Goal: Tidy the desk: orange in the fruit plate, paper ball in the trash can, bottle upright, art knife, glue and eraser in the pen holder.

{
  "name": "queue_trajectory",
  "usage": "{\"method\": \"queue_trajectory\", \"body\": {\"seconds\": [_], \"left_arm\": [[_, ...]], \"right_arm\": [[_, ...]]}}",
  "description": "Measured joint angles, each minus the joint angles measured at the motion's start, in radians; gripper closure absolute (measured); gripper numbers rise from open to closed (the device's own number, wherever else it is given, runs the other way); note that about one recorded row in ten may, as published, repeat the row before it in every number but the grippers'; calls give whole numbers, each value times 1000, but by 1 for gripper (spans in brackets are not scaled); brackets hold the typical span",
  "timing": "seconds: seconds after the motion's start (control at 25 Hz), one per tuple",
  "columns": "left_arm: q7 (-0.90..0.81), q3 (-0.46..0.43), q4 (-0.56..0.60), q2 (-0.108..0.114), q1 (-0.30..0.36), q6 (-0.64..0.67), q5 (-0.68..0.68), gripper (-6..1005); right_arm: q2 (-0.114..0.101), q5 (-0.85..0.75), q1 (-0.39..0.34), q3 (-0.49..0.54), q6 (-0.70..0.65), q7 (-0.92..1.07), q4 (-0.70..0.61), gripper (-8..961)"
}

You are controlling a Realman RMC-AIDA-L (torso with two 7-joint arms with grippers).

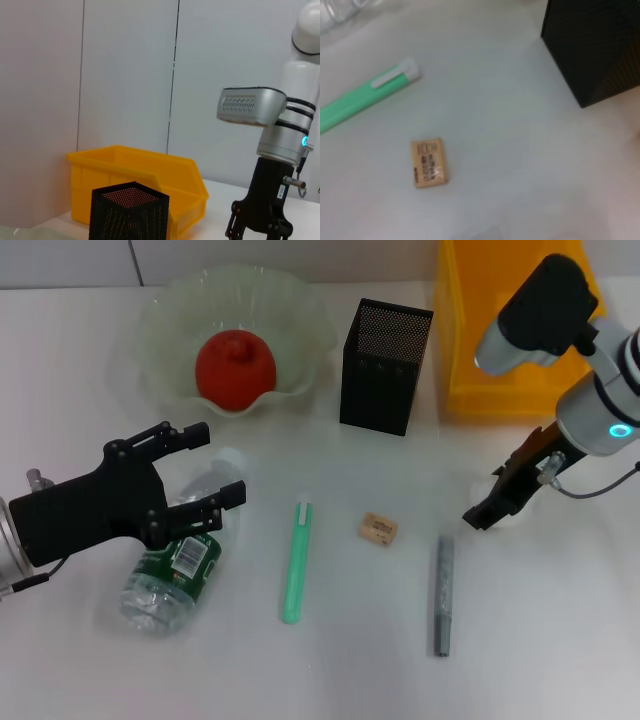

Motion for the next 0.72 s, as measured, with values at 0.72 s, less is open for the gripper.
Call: {"method": "queue_trajectory", "body": {"seconds": [0.72], "left_arm": [[7,0,-2,2,-5,5,-11,163]], "right_arm": [[-22,-41,2,315,85,-13,-344,387]]}}
